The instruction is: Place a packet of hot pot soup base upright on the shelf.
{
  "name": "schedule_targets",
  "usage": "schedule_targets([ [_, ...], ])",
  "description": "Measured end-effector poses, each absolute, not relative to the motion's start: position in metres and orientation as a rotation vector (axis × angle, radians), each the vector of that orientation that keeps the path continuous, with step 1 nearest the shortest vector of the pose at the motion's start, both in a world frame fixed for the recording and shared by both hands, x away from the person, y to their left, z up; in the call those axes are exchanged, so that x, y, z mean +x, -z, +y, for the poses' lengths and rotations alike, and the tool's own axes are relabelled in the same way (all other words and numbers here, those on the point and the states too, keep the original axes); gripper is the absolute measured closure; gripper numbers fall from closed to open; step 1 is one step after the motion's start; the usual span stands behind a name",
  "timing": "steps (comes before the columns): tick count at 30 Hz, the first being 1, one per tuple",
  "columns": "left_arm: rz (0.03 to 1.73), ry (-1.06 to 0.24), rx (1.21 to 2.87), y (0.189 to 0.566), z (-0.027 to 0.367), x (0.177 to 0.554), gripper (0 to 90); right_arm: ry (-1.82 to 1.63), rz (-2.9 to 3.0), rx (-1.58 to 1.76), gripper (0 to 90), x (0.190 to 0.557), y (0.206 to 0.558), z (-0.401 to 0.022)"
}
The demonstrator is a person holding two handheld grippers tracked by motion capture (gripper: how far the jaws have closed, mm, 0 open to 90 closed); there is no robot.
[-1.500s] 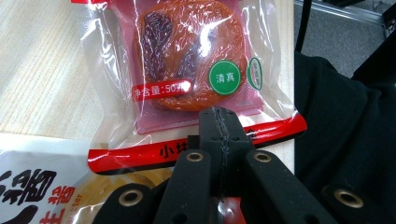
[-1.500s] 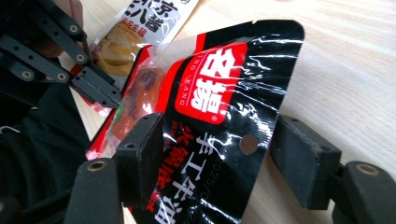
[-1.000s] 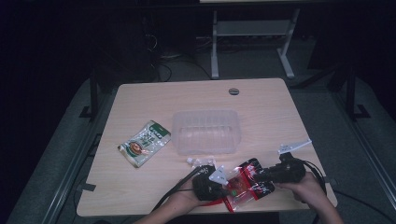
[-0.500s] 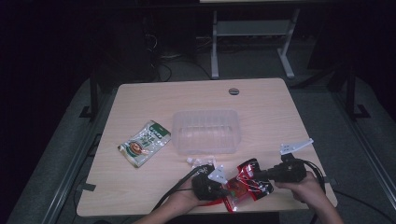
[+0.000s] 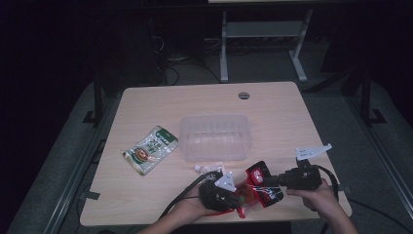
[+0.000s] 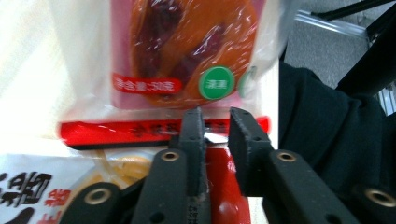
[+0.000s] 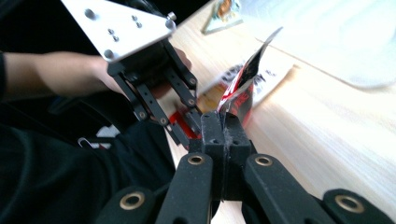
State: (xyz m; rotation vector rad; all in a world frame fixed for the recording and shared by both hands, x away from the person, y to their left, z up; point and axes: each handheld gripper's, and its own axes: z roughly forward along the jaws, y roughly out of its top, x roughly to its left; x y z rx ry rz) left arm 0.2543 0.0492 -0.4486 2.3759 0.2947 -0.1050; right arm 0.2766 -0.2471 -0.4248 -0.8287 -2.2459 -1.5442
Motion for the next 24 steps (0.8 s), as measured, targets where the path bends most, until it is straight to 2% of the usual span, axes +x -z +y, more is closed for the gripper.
schedule_targets([
  [4,0.294,0.097,2.337,0.438,0.056,0.256,67.7,1.593,-2.205,-0.809,90.0,0.275,0.419,-0.246],
  [5,0.291,0.091,2.331,0.436,0.059,0.257,63.8,1.616,-2.198,-0.796,90.0,0.275,0.417,-0.244],
  [11,0.325,0.075,2.283,0.421,0.080,0.263,56.9,1.662,-2.180,-0.770,90.0,0.276,0.410,-0.240],
  [16,0.356,0.048,2.277,0.414,0.104,0.268,46.0,1.698,-2.173,-0.762,90.0,0.280,0.401,-0.236],
  [24,0.447,-0.006,2.264,0.410,0.150,0.271,41.9,1.744,-2.157,-0.752,90.0,0.287,0.395,-0.229],
])
